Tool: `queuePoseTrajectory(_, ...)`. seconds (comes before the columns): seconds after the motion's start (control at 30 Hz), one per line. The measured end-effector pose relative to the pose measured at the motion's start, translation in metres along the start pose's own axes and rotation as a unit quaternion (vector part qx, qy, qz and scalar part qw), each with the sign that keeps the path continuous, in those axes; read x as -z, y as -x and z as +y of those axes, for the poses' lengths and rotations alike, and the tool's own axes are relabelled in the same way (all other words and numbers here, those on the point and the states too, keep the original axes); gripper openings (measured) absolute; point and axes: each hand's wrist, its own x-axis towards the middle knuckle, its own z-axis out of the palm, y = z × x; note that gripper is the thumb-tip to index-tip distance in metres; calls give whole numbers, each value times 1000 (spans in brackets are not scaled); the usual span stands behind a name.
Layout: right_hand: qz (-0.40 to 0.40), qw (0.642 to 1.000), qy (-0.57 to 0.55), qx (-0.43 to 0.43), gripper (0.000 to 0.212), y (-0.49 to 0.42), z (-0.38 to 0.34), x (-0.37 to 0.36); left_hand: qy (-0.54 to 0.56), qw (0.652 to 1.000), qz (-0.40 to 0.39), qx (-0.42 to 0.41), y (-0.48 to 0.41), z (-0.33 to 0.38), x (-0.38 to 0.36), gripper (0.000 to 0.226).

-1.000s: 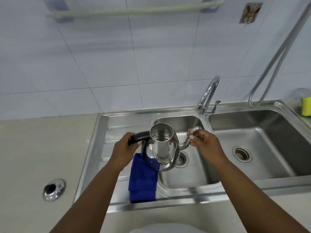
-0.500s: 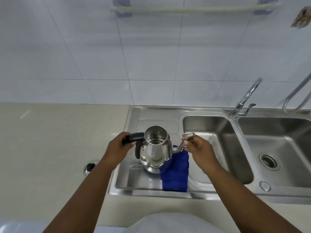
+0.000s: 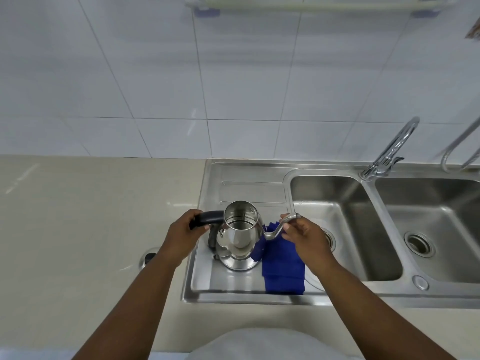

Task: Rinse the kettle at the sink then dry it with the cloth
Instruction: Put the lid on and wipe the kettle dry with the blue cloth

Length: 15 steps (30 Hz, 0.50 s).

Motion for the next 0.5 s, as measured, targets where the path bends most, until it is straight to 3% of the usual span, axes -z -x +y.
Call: queuePoseTrajectory(0.5, 1, 998, 62, 12, 25, 1, 3, 0, -38, 999, 11, -38, 0, -11, -3, 28)
